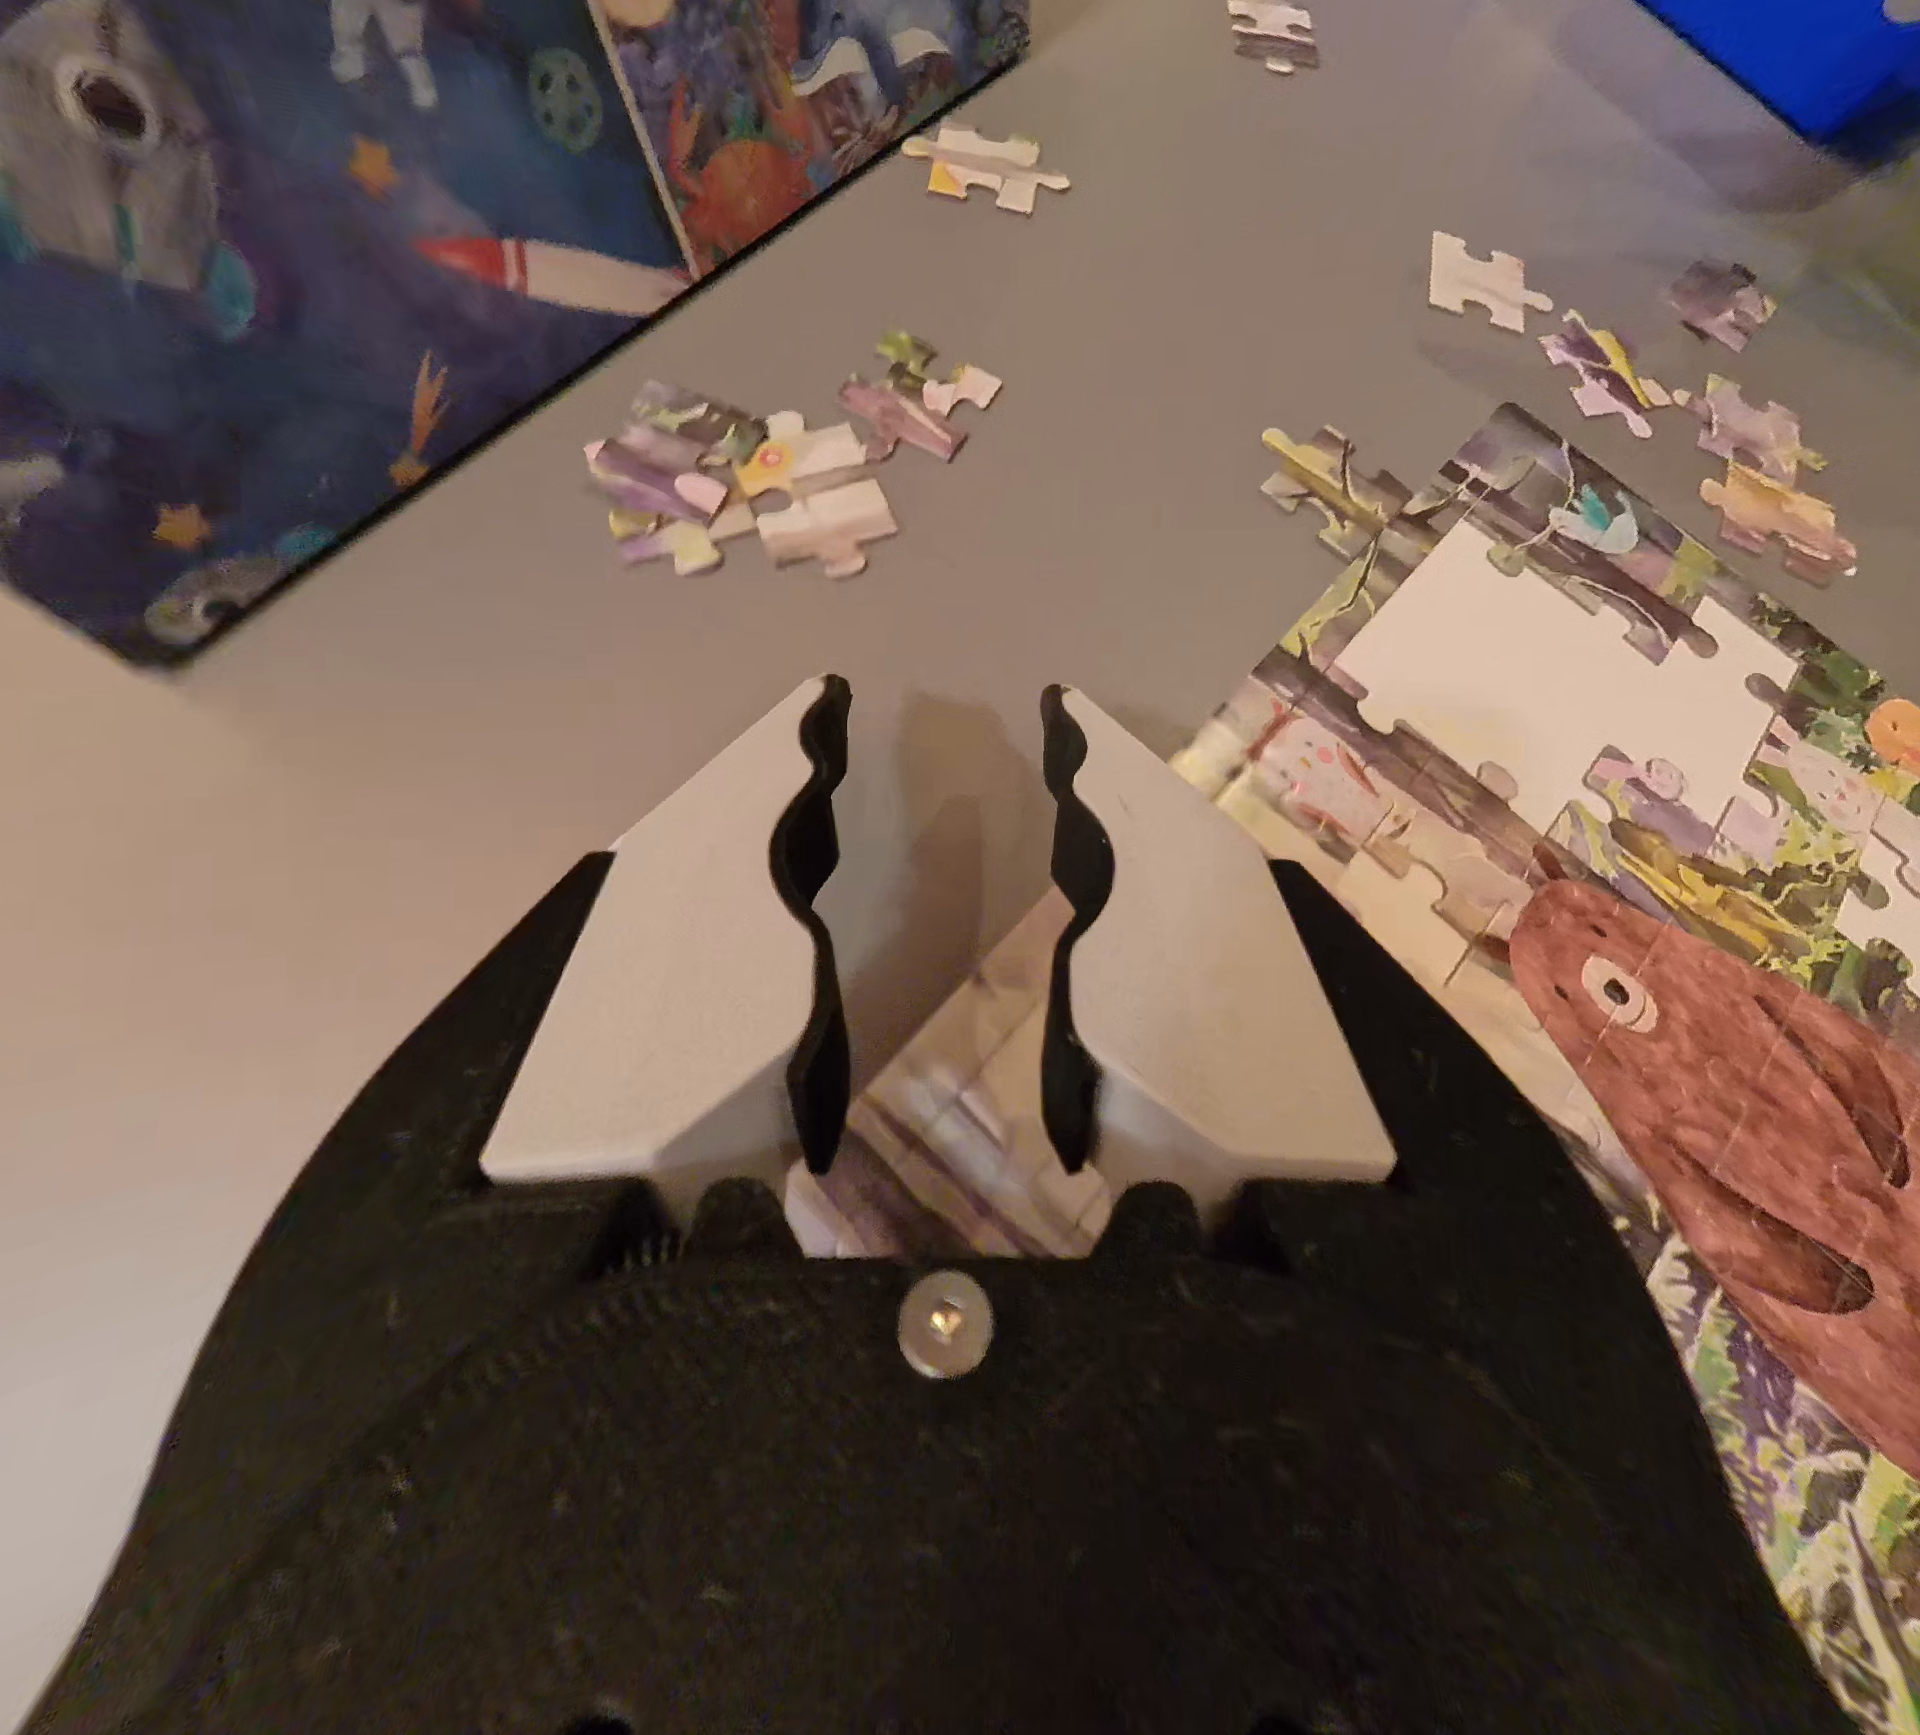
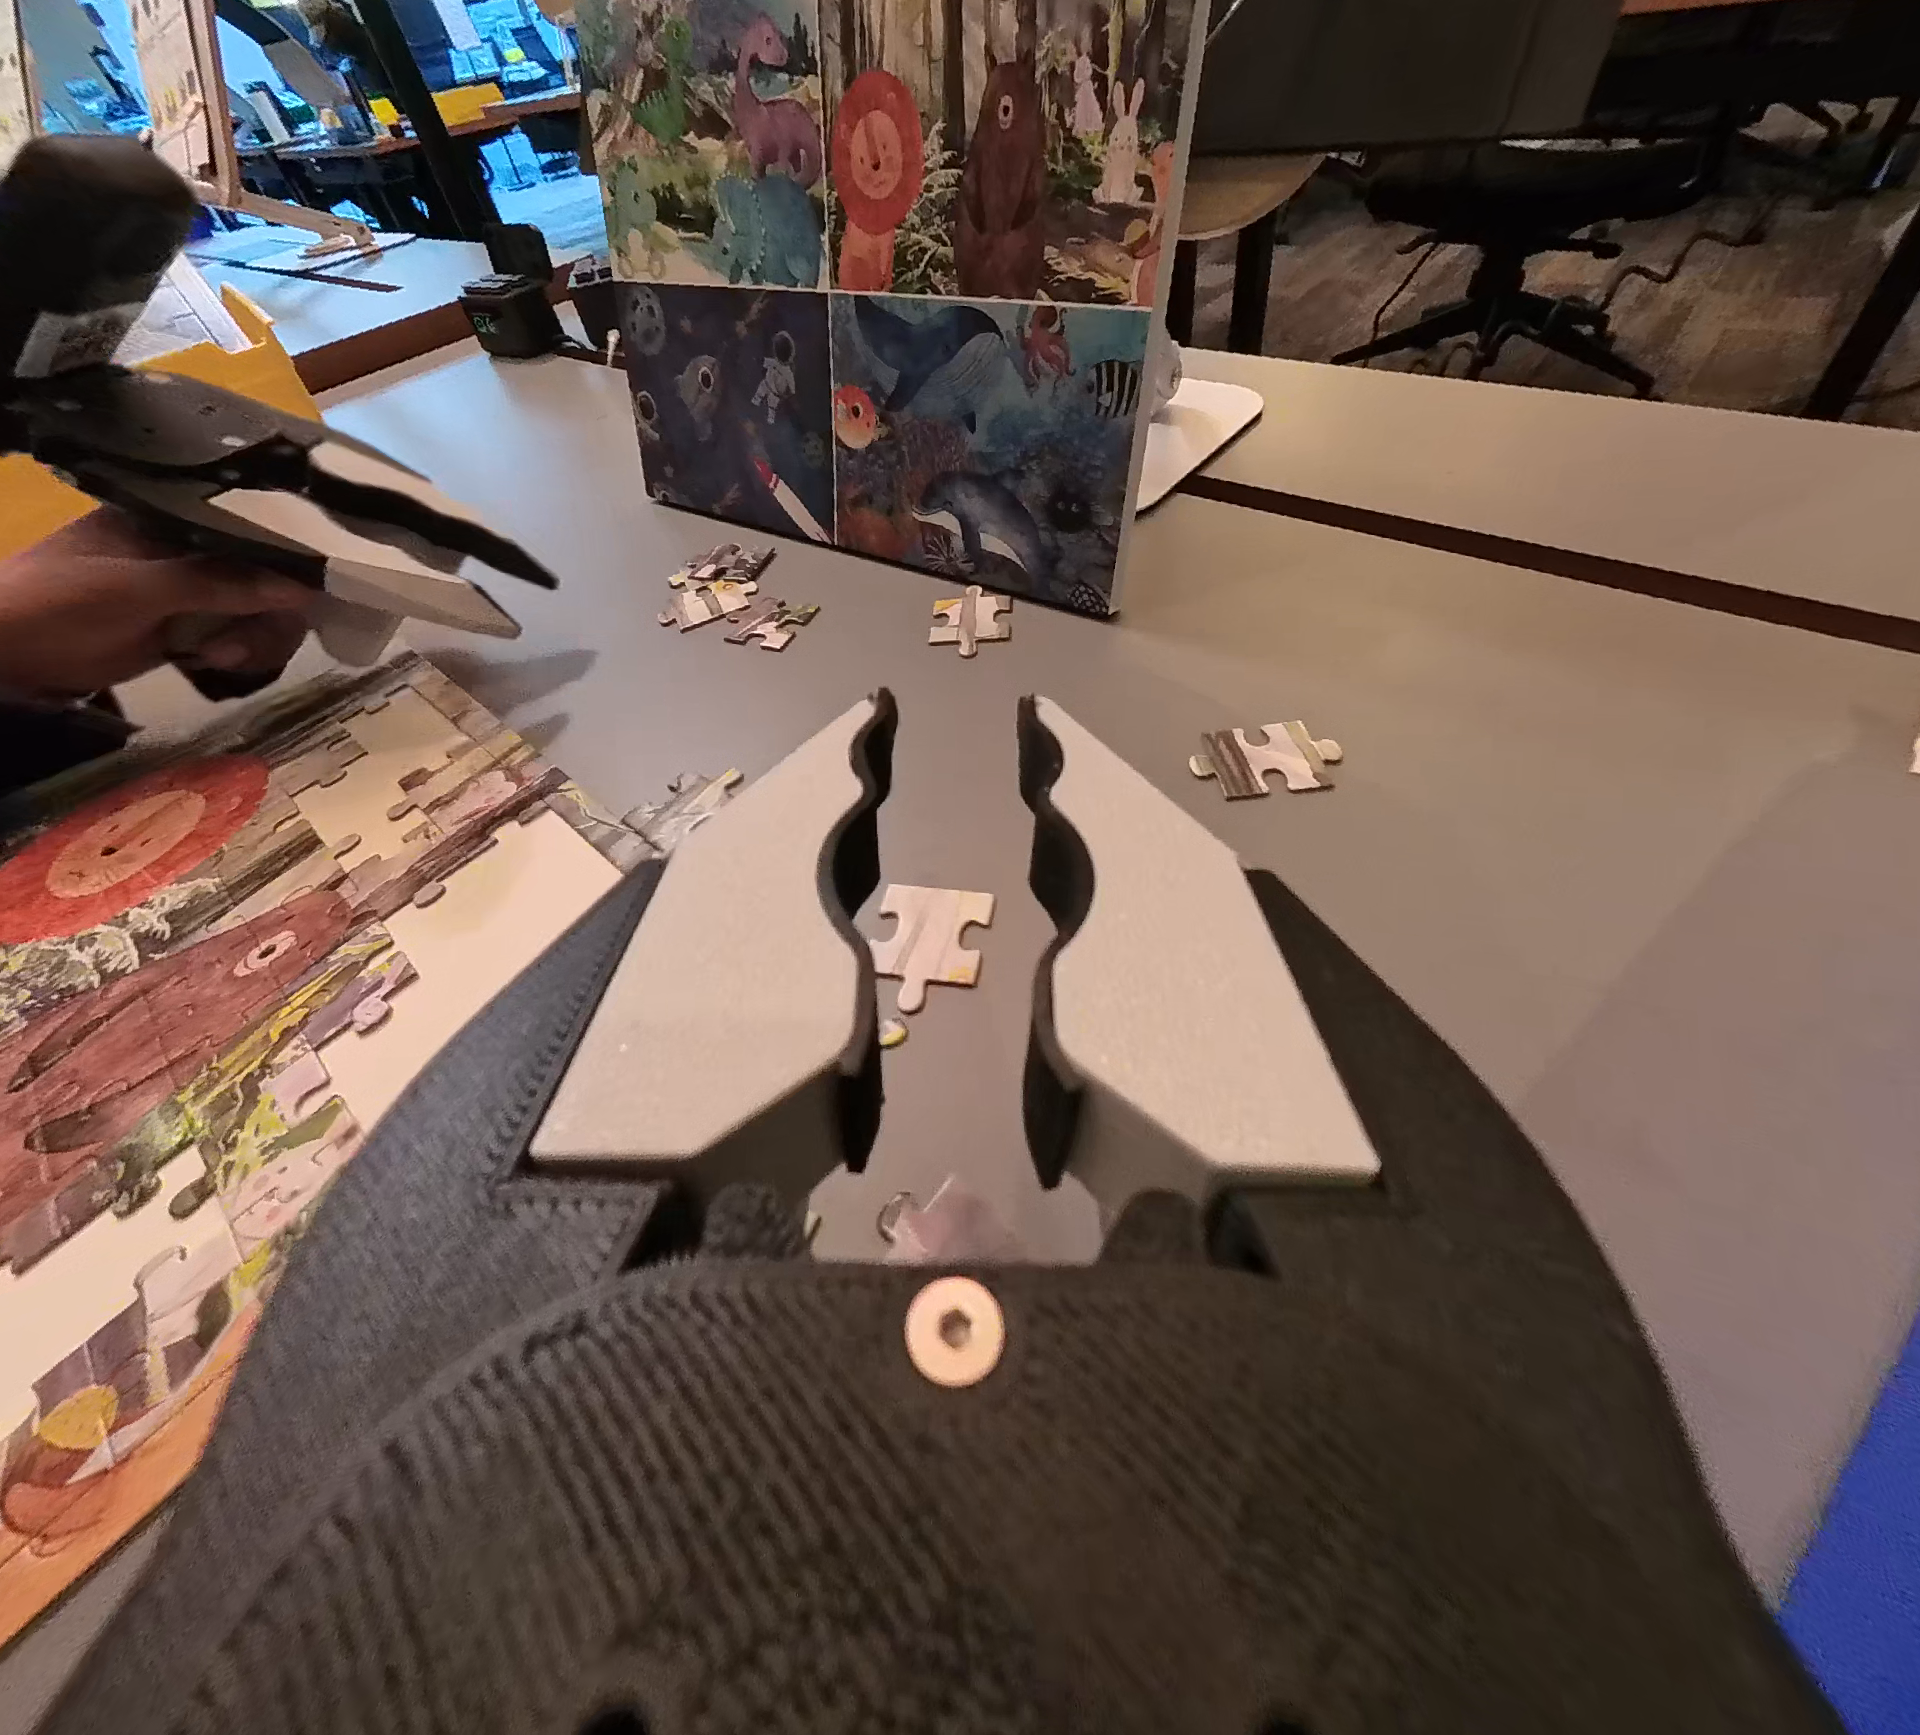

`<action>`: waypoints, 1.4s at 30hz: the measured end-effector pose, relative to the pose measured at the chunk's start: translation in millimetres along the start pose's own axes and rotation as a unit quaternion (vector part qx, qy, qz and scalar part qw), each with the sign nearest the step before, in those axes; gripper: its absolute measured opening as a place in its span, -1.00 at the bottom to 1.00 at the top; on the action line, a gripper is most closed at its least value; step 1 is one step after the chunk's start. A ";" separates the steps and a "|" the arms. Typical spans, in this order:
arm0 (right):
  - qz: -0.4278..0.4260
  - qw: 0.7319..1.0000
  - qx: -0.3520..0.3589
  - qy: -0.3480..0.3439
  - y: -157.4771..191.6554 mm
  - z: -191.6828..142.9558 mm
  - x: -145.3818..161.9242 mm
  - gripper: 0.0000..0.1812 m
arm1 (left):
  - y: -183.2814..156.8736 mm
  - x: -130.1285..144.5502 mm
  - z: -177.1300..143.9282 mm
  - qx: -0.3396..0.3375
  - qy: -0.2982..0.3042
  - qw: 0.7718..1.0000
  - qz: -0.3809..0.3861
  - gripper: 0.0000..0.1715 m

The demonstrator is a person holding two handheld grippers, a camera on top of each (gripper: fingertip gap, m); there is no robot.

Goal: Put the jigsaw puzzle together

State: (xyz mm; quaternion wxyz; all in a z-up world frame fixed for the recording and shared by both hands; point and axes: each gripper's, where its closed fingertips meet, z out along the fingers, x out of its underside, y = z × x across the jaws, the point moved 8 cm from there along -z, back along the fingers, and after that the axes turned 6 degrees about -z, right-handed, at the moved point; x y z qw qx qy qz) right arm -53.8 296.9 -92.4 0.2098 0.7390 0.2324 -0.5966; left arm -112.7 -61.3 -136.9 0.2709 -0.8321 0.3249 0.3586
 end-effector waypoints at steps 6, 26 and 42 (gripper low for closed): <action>-0.006 1.000 0.001 -0.001 1.0 -1.3 -2.0 -0.75 | -7.8 -36.3 38.5 -0.041 0.023 0.990 0.131 -0.54; -0.013 0.999 0.004 -0.031 2.9 -10.7 -13.1 -0.75 | -3.2 -39.5 81.9 0.000 0.071 0.992 0.100 -0.78; -0.015 0.999 0.006 -0.031 2.9 -10.8 -13.4 -0.75 | -13.4 -39.2 73.1 0.028 0.064 0.993 0.100 -0.73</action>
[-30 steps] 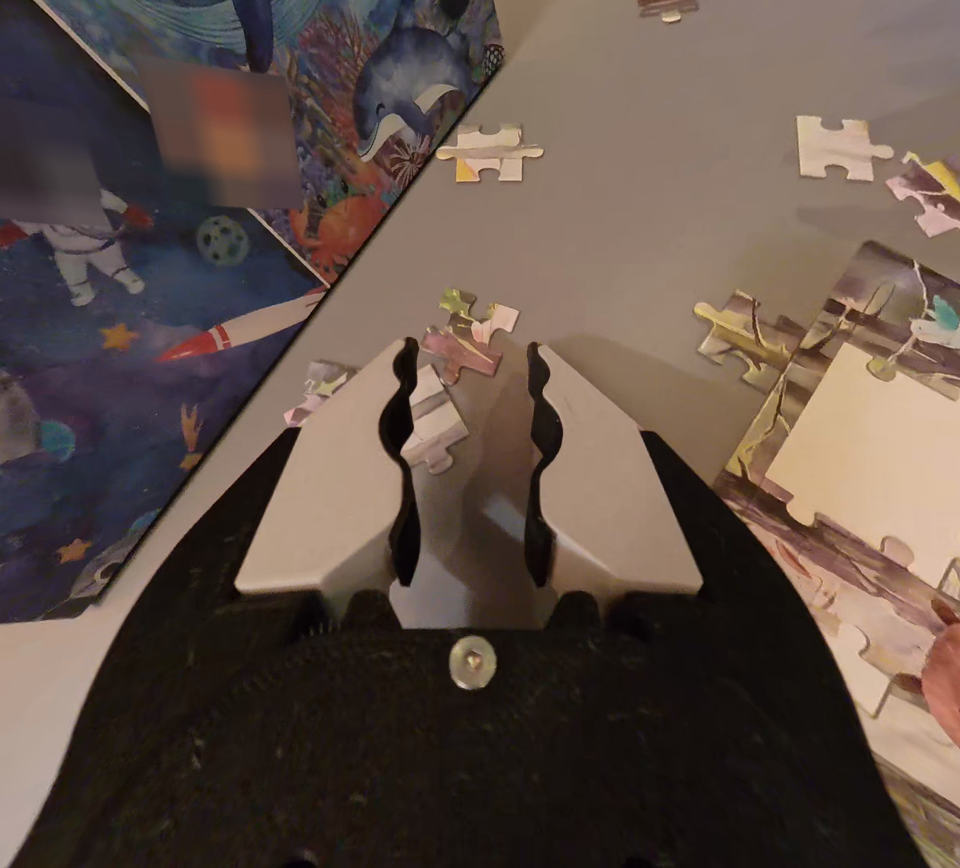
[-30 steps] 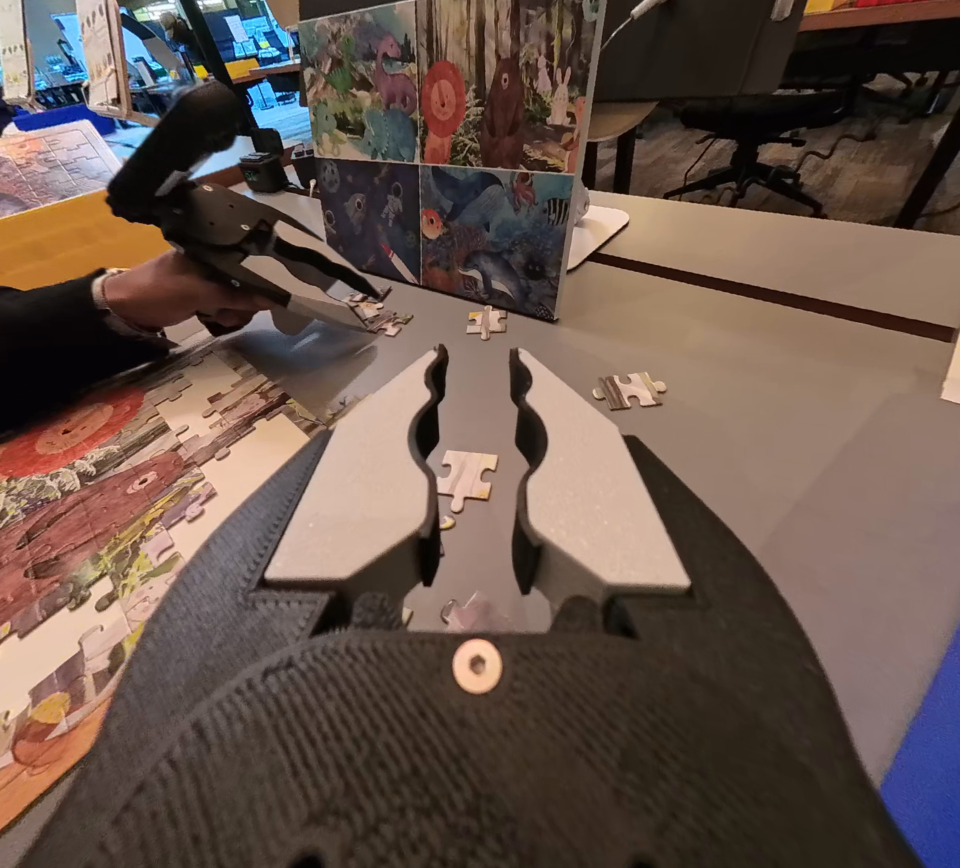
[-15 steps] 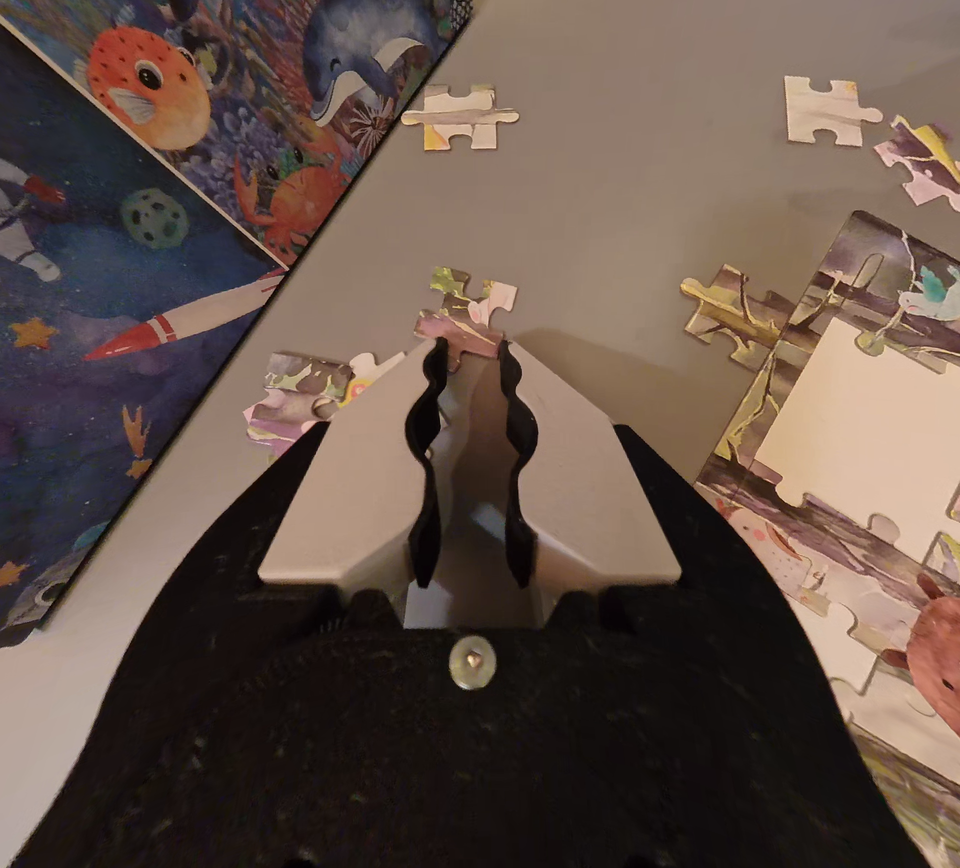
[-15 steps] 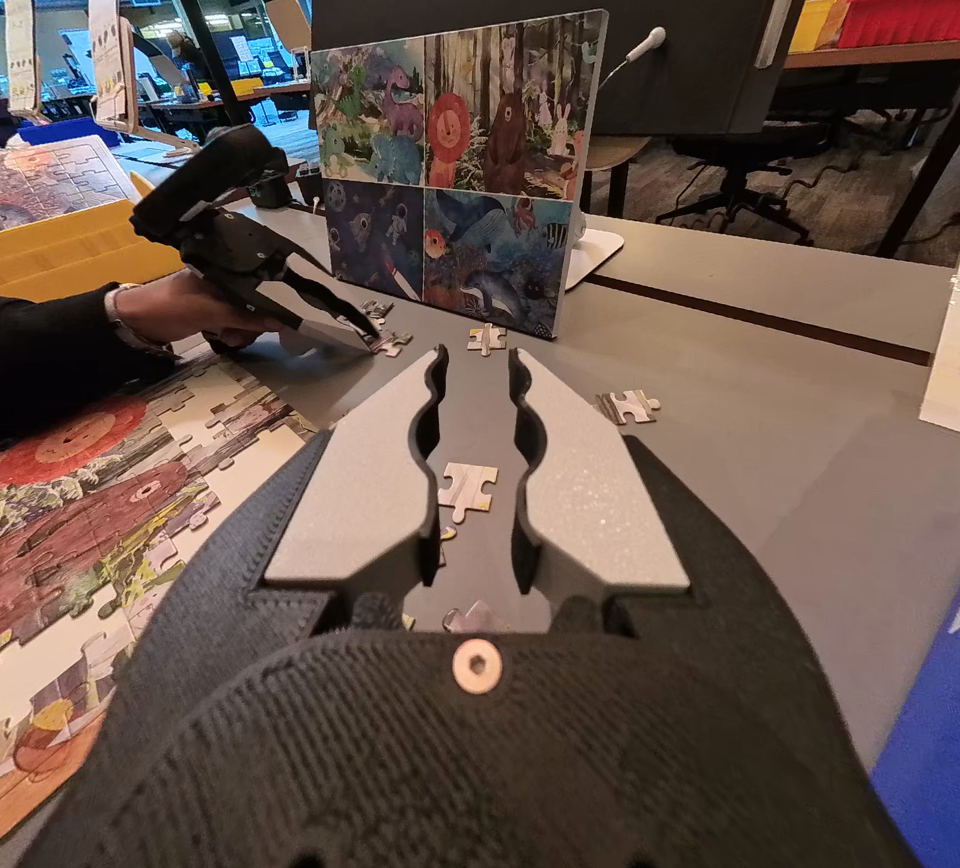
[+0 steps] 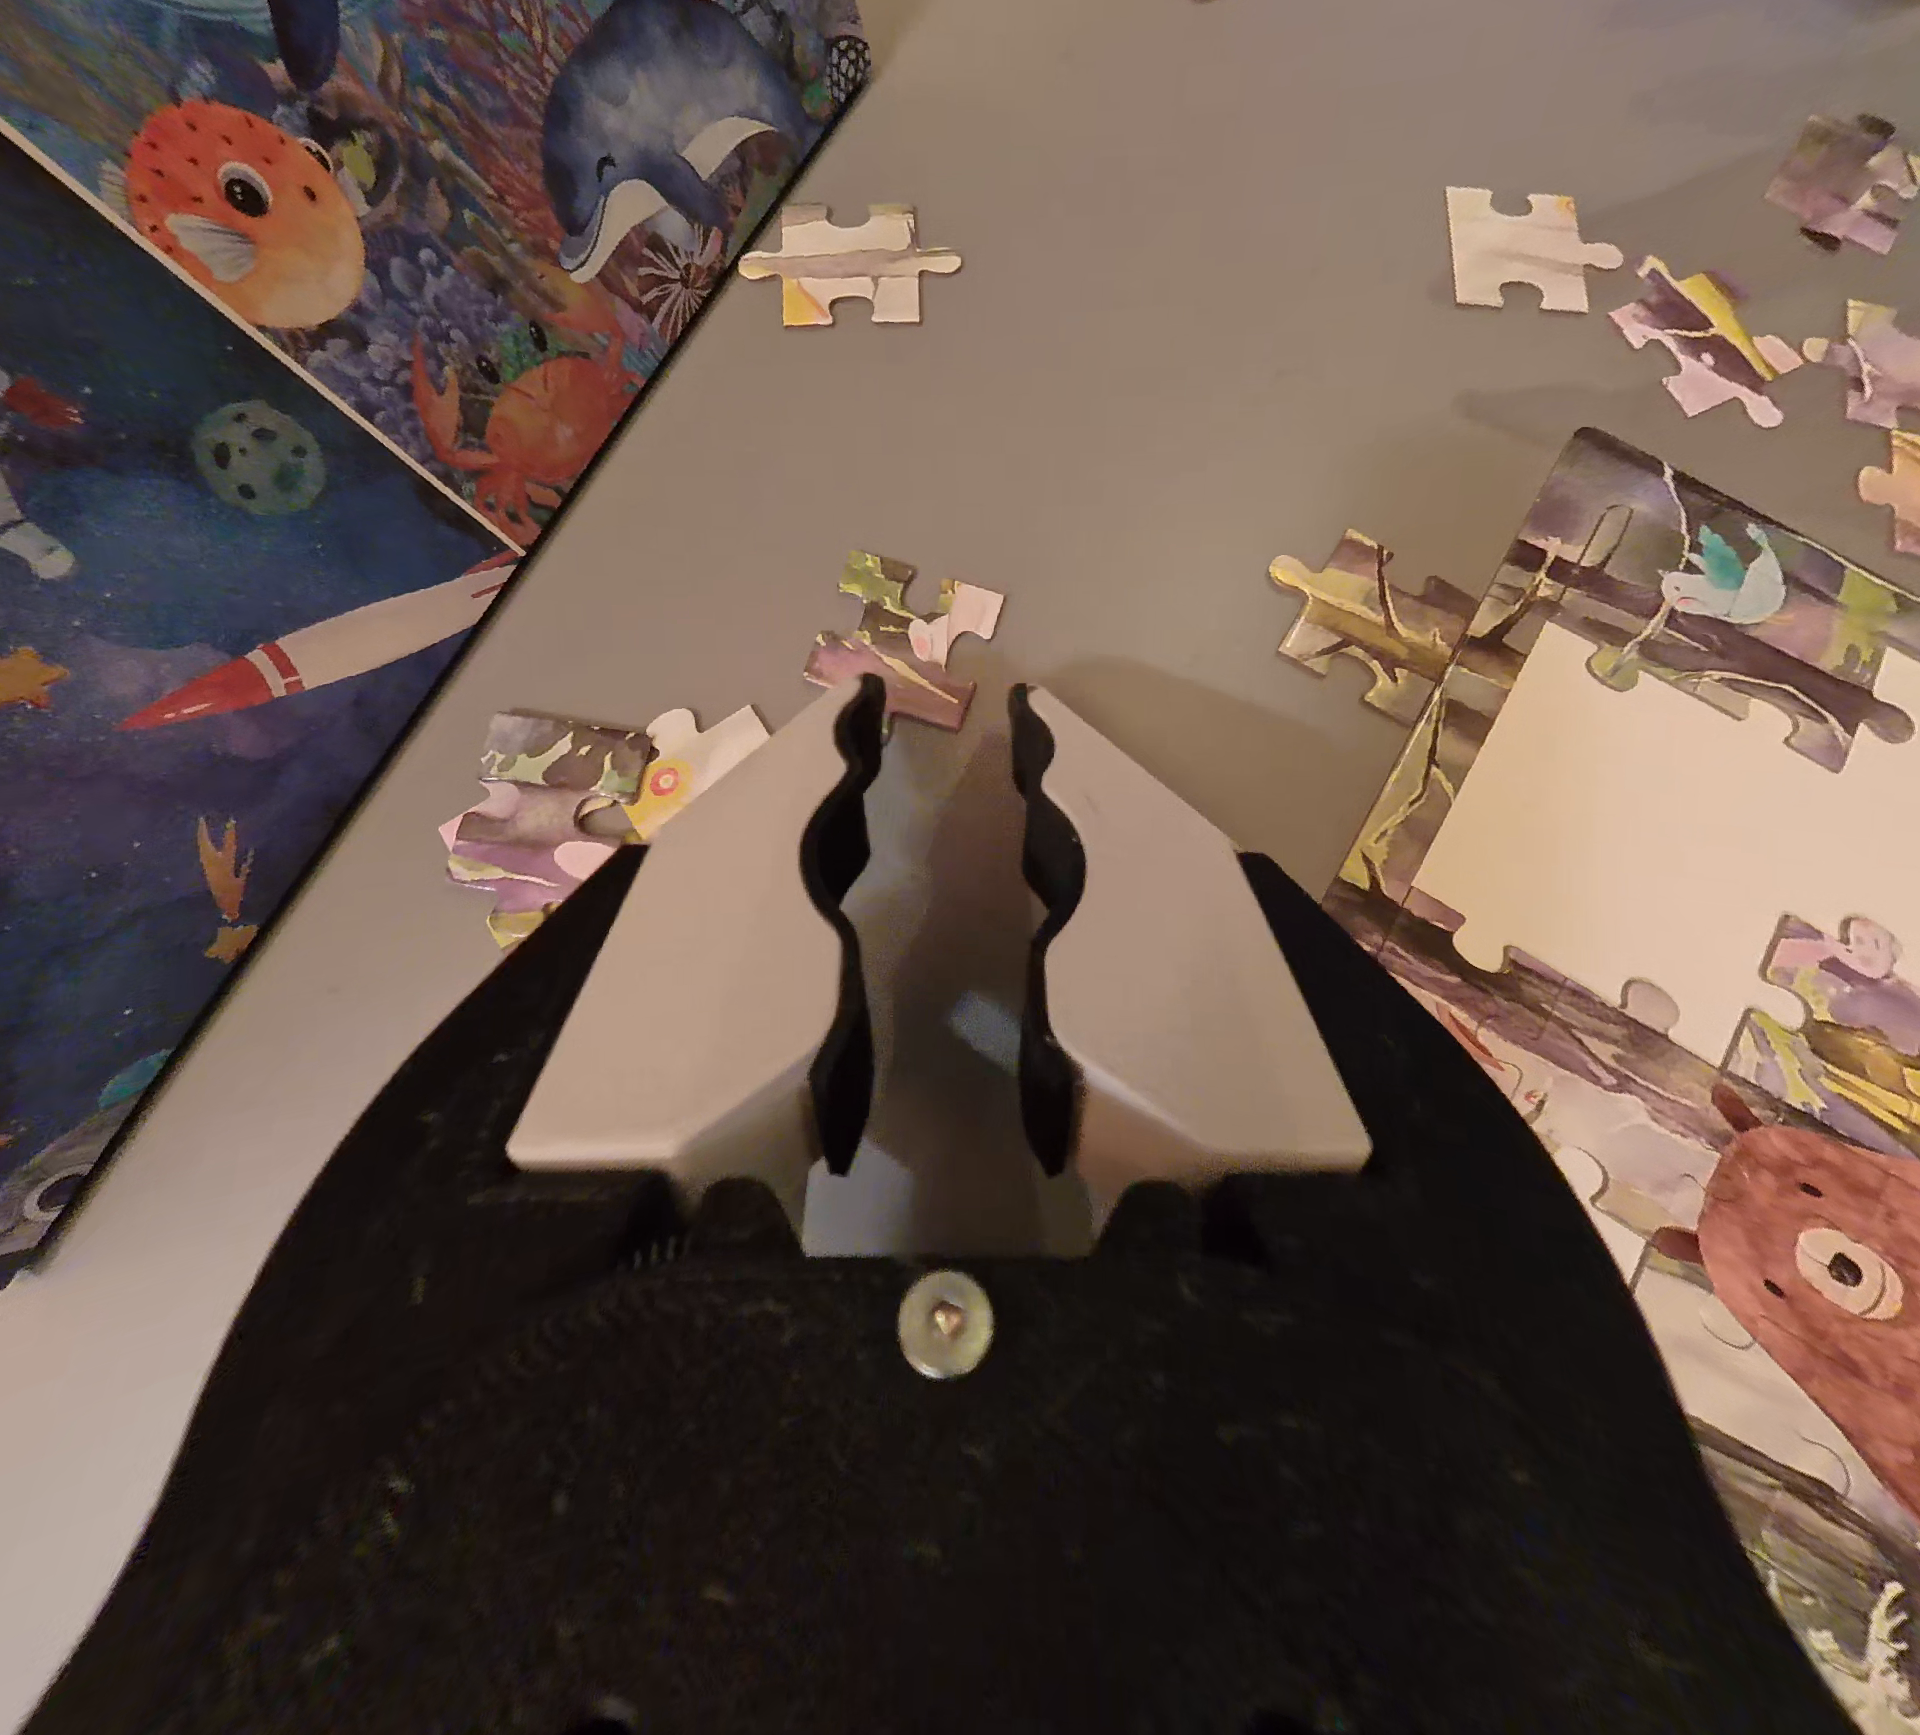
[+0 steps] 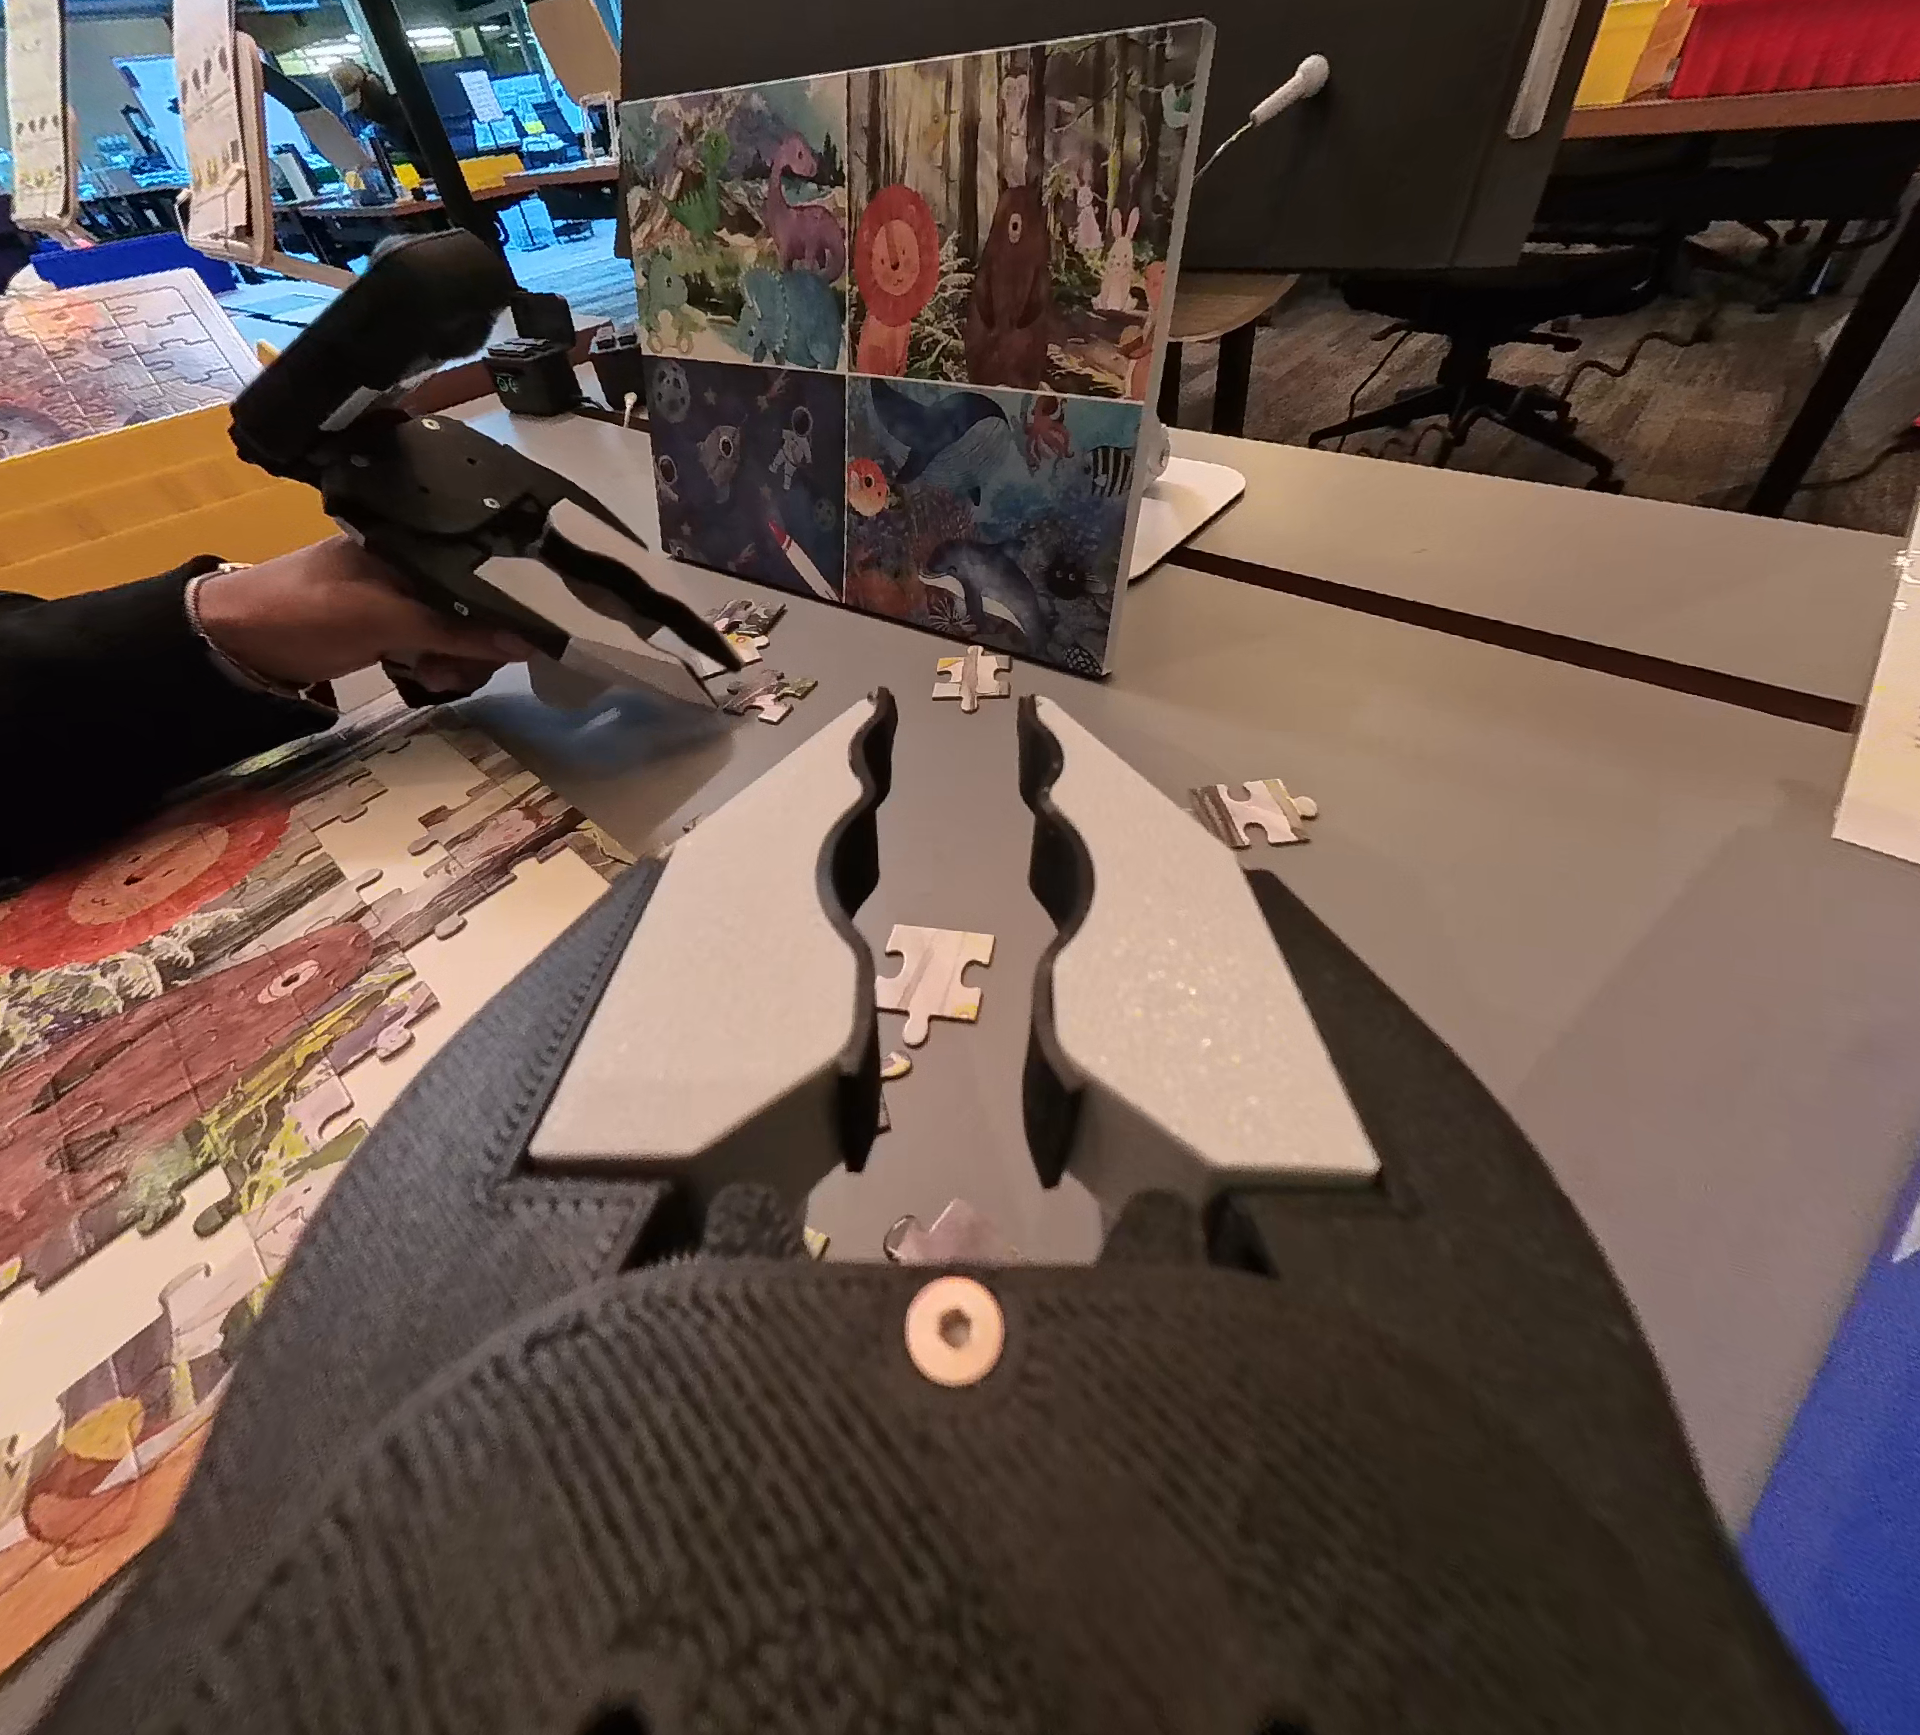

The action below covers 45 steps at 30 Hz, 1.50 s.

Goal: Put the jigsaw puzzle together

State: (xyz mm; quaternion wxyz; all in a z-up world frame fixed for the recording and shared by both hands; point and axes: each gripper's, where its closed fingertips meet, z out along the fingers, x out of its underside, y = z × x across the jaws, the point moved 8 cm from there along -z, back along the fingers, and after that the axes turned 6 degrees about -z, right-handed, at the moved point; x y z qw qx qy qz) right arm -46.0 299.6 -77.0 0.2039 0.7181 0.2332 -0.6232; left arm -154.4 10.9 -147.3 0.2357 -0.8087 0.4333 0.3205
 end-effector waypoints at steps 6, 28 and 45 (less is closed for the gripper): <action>-0.001 1.000 -0.001 0.002 0.2 0.3 0.2 -0.75 | 6.0 -0.1 5.9 -0.015 0.001 1.000 -0.012 -0.46; -0.003 1.000 0.002 0.004 -0.1 0.1 0.4 -0.75 | -28.8 -12.5 -5.6 0.018 -0.009 0.999 0.028 -0.68; -0.001 1.000 0.000 0.024 0.2 7.4 10.0 -0.76 | -159.8 23.0 -46.0 0.156 -0.059 0.978 0.125 -0.68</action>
